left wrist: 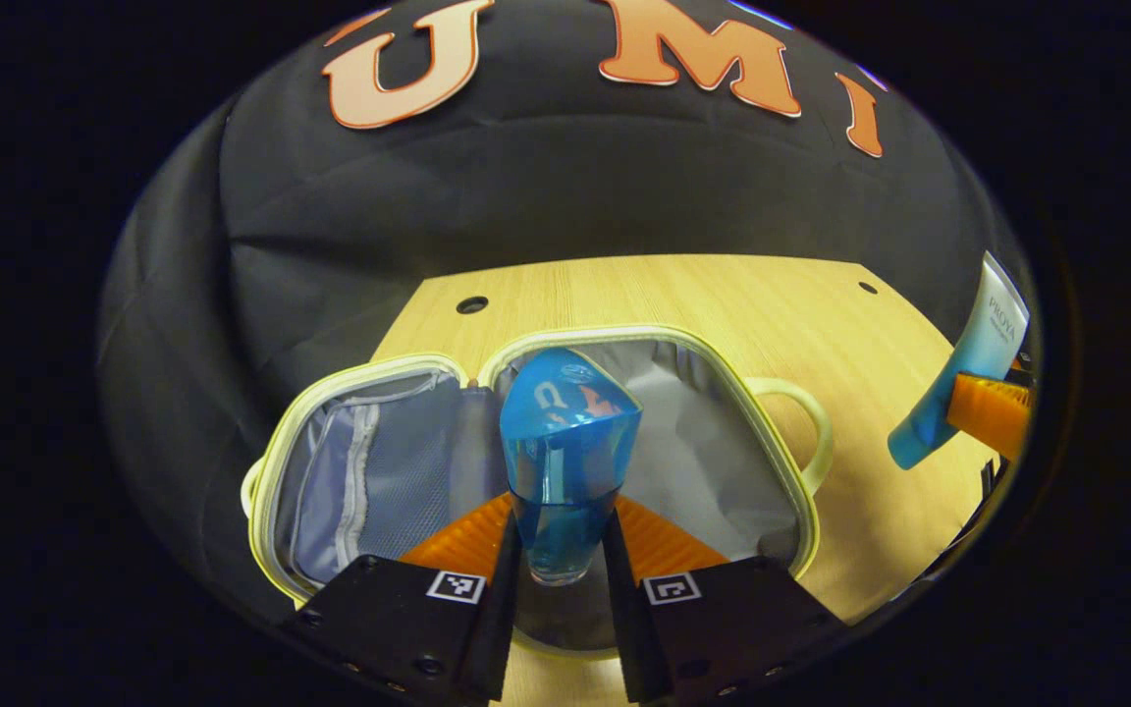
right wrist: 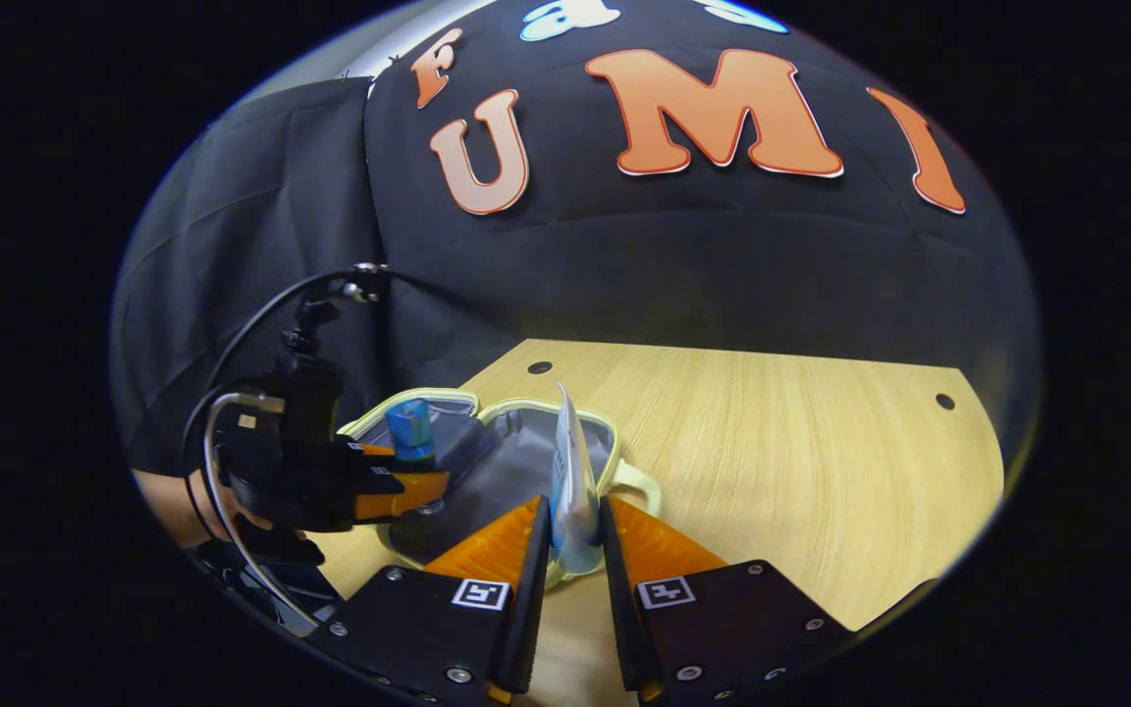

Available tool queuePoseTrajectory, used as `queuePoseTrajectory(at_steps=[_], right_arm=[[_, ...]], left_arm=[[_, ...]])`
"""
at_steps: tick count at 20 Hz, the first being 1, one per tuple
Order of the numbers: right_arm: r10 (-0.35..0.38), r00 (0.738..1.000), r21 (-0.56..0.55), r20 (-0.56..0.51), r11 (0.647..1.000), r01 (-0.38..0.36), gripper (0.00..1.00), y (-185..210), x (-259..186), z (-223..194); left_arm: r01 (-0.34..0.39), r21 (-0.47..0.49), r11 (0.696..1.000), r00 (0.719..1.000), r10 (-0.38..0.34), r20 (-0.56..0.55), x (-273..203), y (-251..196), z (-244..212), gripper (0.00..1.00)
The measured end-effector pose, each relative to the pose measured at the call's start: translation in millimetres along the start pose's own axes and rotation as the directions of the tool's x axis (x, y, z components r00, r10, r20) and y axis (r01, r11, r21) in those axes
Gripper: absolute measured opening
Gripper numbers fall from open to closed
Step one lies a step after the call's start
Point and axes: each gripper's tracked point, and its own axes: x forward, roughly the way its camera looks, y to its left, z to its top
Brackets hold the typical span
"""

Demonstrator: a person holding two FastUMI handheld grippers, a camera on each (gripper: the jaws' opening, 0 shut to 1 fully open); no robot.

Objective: First open the suitcase, pack the skin care products into it, and then close the suitcase.

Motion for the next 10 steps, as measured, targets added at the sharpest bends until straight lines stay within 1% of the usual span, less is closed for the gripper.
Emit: queuePoseTrajectory(at_steps=[2,5,6,8,9,10], right_arm=[[-0.001,1.0,0.003,-0.017,1.0,0.001,0.34,5,3,-7],[-0.005,0.999,0.019,-0.032,1.0,0.005,0.34,6,11,-9],[-0.006,0.999,0.03,-0.038,1.0,0.007,0.34,6,13,-9],[-0.014,0.999,0.042,-0.042,0.999,0.016,0.34,4,17,-8],[-0.016,0.999,0.044,-0.04,0.999,0.018,0.34,4,19,-7],[-0.016,0.999,0.047,-0.045,0.999,0.018,0.34,4,21,-8]], left_arm=[[0.02,0.007,1.0,0.998,-0.019,-0.057,7,-3,-11,0.44],[0.048,0.021,0.999,0.992,-0.045,-0.115,20,-11,-18,0.43],[0.049,0.023,0.999,0.99,-0.046,-0.137,23,-12,-21,0.42],[0.038,0.045,0.998,0.979,-0.029,-0.2,29,-11,-31,0.44],[0.04,0.041,0.998,0.974,-0.03,-0.223,35,-11,-36,0.43],[0.042,0.027,0.999,0.971,-0.034,-0.237,39,-12,-38,0.44]])
